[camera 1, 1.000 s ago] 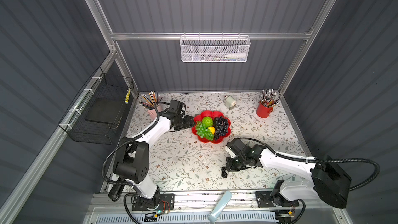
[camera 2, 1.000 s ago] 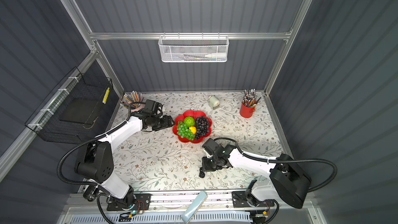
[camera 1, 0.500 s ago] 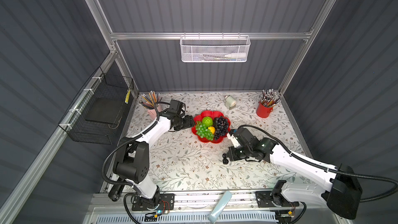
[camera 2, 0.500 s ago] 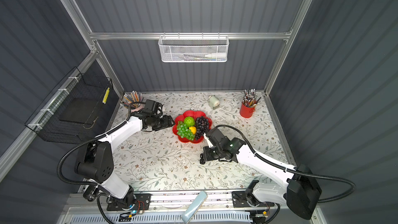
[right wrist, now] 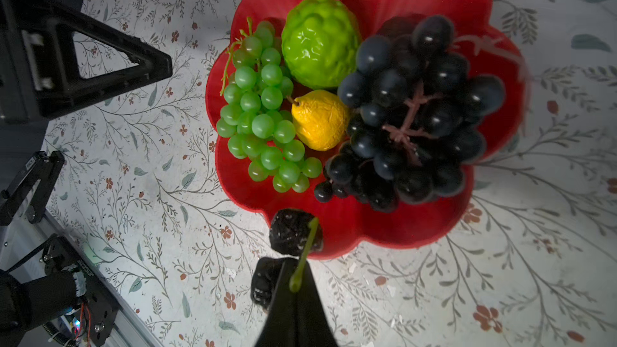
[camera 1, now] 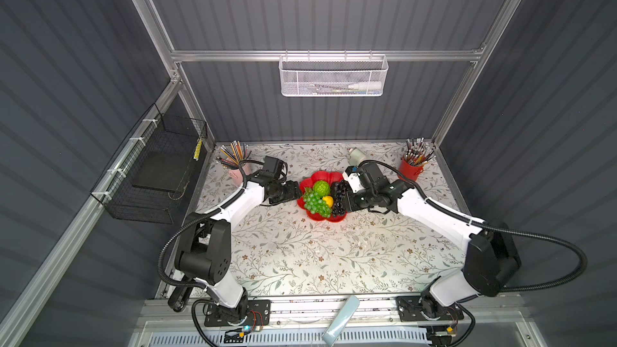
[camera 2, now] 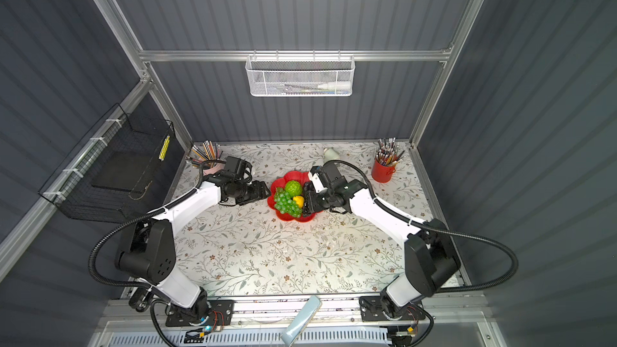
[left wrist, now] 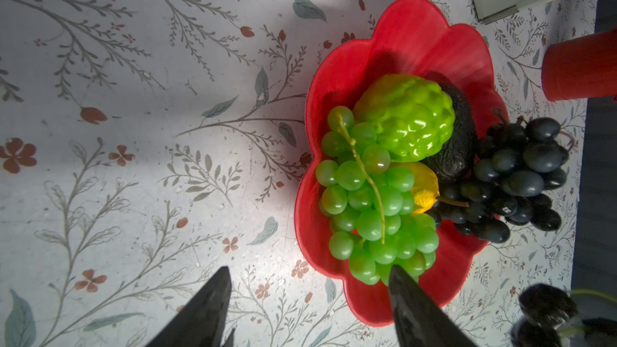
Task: Place and organize the fake fruits in the fruit bowl
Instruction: 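Lift the cherries with the right gripper and carry them over the bowl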
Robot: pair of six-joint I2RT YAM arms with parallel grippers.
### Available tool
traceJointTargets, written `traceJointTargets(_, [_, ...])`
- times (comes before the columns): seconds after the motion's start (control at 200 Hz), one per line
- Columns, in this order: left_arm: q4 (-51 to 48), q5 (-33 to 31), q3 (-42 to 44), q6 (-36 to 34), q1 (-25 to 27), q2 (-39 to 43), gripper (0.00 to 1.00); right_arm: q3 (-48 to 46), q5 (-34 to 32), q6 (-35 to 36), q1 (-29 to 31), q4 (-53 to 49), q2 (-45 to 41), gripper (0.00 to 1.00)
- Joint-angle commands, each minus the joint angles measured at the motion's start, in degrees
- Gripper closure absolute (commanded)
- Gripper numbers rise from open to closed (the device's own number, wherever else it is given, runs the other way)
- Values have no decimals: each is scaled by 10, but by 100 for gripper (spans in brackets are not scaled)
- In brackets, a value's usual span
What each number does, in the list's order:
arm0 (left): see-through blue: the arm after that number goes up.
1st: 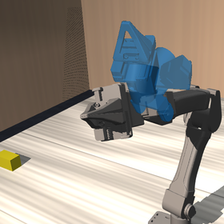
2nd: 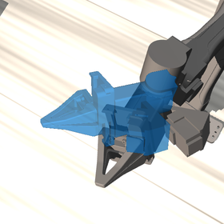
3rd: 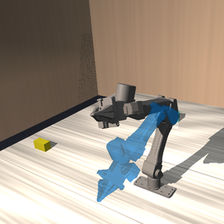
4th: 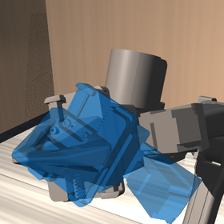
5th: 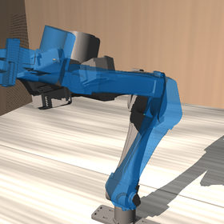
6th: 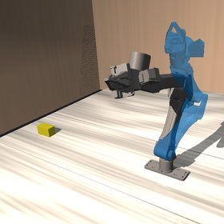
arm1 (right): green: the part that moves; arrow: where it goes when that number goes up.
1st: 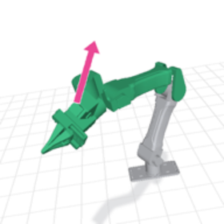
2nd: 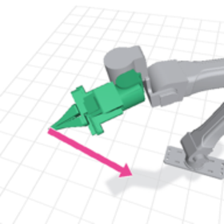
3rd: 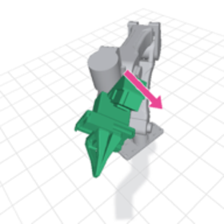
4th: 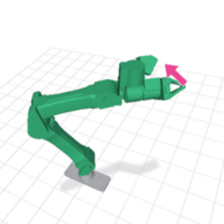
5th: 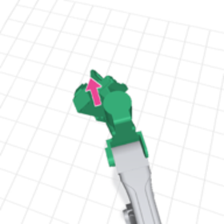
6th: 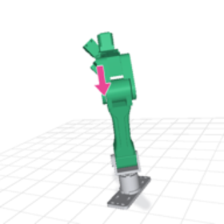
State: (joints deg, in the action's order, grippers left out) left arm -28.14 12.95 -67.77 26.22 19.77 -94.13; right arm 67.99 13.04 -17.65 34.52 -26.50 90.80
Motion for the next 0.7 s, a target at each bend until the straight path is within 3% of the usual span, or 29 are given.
traceJointTargets(0.0, [-17, -7, 3, 6, -3, 23, 25, 27, 17, 40, -2, 7, 28, 100])
traceJointTargets(0.695, [-35, -8, -16, 3, -3, 29, 25, 49, -3, 62, -1, 39, 125, 100])
